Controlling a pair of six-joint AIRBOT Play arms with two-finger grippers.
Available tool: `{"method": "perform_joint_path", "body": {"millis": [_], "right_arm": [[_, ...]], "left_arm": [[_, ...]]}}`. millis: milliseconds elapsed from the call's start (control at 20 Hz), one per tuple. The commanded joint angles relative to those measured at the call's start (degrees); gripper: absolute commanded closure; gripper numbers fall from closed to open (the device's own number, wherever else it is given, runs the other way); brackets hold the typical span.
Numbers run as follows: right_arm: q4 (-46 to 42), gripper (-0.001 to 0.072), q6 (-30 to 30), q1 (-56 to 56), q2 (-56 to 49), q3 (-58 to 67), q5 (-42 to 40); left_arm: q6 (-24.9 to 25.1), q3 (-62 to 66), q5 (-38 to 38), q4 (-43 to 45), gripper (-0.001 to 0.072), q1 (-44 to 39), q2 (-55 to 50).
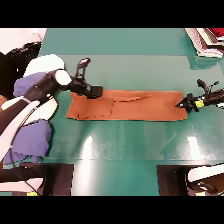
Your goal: Fold the shirts.
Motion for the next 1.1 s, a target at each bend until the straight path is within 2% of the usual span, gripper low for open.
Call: {"method": "perform_joint_path", "body": {"millis": [0,150,400,550,800,1050], "right_arm": [[4.90,0.0696,-0.61,1.99,3.43,0.15,2.01],[5.62,0.0696,1.99,5.05,10.38,4.24,3.23],[5.73,0.0697,9.94,13.75,18.12,16.13,5.16],[5.73,0.0696,13.25,20.09,18.51,23.39,6.14],[5.64,0.0697,14.99,29.62,18.49,31.34,3.43],[5.53,0.0696,14.95,35.32,18.49,32.52,0.50]], "left_arm": [[0.50,6.80,0.42,-2.34,0.0679,-4.68,-8.24],[1.44,14.29,-0.37,-2.34,0.0679,-8.04,-15.04],[1.42,23.12,-0.61,-2.84,0.0679,-11.34,-22.43],[1.49,23.80,1.64,-7.93,0.0679,-11.52,-24.09],[2.97,23.78,1.88,-9.16,0.0679,-11.63,-24.24],[2.97,23.85,1.14,-9.14,0.0679,-11.63,-24.15]]}}
